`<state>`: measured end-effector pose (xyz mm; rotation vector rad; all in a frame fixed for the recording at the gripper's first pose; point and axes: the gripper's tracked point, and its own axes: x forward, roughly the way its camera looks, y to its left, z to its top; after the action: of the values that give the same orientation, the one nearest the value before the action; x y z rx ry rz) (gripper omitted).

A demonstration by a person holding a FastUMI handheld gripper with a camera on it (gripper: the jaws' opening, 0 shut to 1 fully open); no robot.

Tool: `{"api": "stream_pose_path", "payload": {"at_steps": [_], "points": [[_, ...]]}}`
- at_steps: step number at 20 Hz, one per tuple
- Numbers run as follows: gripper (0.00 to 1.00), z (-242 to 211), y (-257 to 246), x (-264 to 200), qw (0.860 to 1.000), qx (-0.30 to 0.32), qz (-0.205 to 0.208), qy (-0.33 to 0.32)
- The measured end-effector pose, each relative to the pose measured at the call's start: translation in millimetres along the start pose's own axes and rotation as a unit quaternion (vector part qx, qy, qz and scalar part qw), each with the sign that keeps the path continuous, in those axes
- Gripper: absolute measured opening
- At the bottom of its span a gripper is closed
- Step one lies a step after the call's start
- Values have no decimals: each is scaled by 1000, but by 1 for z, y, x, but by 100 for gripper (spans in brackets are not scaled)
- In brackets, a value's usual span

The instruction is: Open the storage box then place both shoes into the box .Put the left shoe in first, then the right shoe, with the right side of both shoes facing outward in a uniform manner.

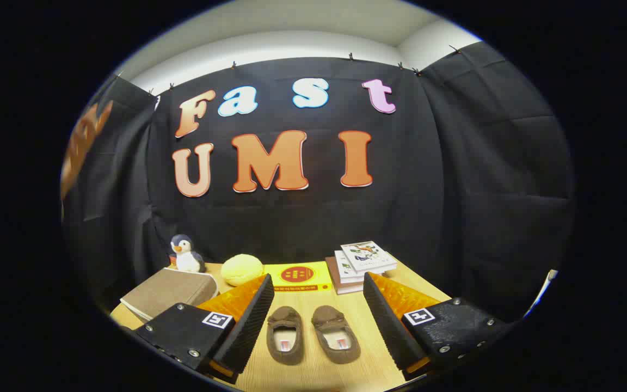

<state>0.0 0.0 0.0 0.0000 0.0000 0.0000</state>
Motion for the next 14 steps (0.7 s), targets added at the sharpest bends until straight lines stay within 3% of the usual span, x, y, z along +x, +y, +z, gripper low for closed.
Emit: {"api": "stream_pose_path", "payload": {"at_steps": [11, 14], "points": [[99, -6, 9, 36, 992, -6, 125, 30], [99, -20, 8, 42, 989, 15, 135, 52]]}}
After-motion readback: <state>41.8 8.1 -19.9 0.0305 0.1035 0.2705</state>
